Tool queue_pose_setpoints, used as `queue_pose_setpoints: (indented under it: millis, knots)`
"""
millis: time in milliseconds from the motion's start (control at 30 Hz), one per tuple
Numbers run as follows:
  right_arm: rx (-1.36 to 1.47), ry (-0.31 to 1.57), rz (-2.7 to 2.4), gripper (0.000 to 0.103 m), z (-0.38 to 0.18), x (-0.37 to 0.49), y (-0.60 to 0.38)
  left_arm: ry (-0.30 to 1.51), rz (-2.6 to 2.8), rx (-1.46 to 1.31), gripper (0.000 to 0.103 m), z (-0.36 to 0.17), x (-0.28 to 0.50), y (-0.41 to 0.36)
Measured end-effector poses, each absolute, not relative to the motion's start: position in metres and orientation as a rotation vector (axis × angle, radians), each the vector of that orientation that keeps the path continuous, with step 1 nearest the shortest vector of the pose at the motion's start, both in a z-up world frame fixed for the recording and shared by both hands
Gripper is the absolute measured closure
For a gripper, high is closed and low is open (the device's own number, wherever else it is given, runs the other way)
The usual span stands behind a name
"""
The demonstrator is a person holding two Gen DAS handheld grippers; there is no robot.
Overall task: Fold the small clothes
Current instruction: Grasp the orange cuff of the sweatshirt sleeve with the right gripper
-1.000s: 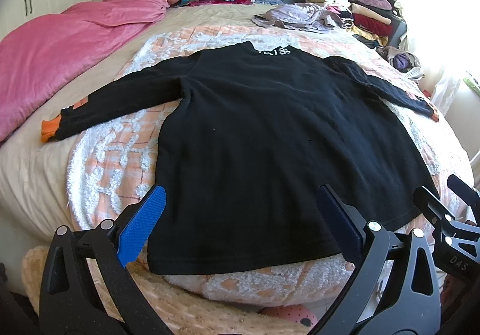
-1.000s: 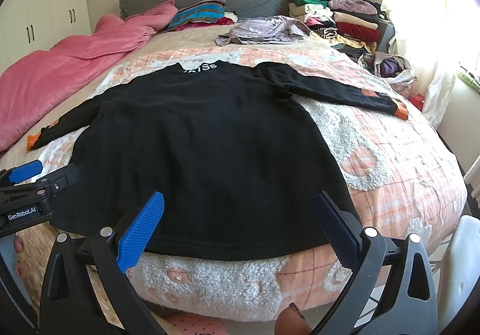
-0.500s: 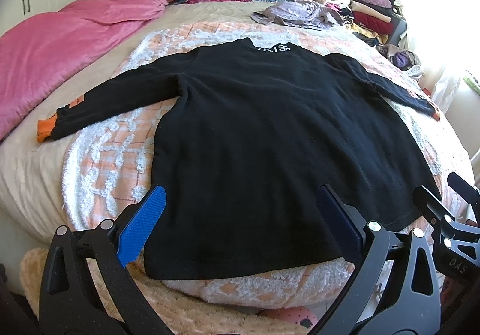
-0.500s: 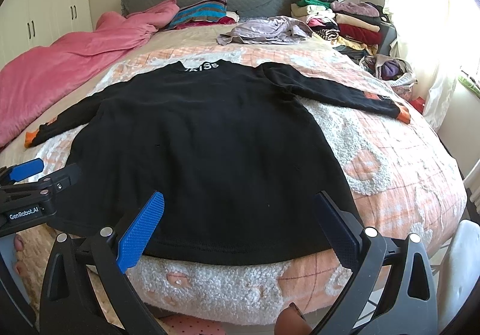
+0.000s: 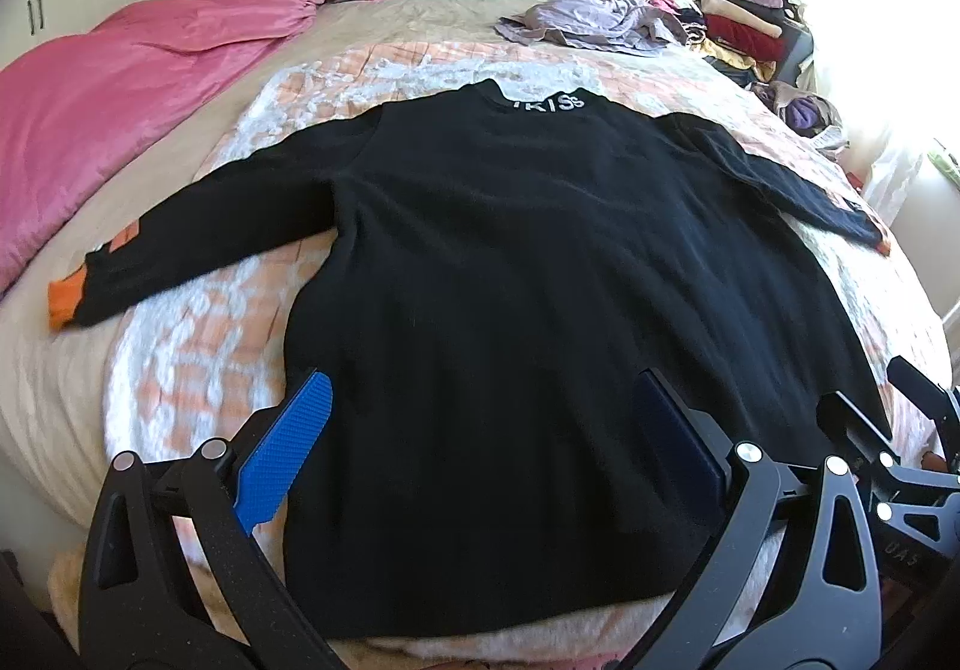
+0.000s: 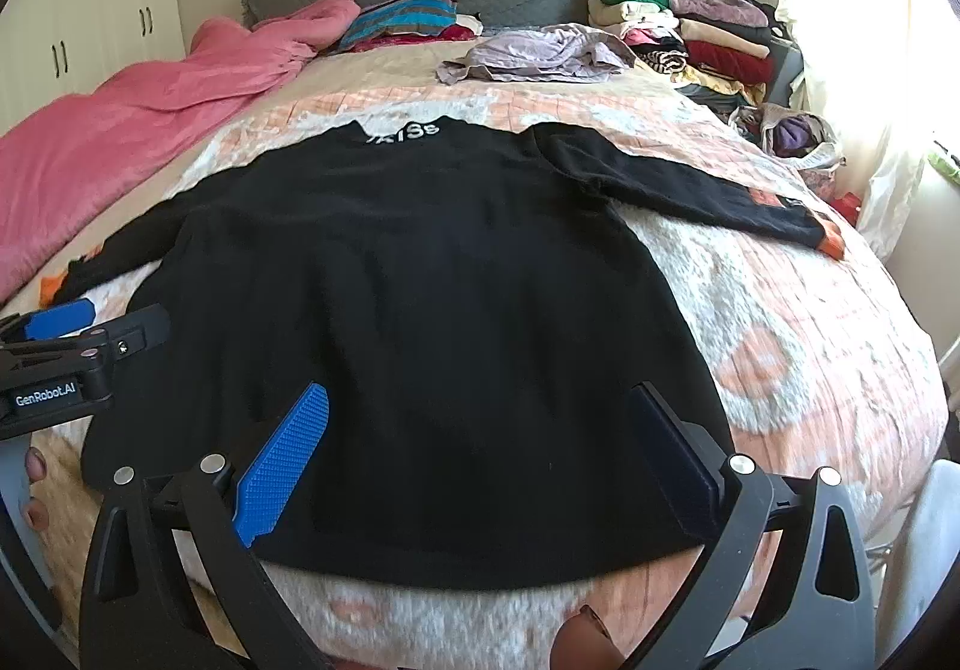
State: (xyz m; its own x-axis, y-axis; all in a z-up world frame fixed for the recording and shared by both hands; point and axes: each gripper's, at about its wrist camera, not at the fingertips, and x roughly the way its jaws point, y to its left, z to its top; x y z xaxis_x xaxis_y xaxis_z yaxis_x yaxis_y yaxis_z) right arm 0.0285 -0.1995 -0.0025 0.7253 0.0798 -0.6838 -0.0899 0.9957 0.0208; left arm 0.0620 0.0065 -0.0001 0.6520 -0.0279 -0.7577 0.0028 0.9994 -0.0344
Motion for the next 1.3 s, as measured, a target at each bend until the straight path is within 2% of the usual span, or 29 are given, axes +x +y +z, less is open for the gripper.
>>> queue_pose_setpoints:
  millis: [700,1000,1300]
  knots:
    - [0.124,0.789,-0.033,0.004,0.006,0.148,-0.275,0.906,-0.039,-0.068,0.009,0.006,0.165,-0.001]
    - [0.229,0.835,-0.186,0.004,-0.007,0.195,-0.359,0.918,-0.042,-0.059,0.009,0.001,0.205,-0.014]
    - [0.454,0.840,-0.371,0.004,-0.026,0.219,-0.465,0.930,-0.046,-0.022,0.009,-0.002,0.251,-0.018]
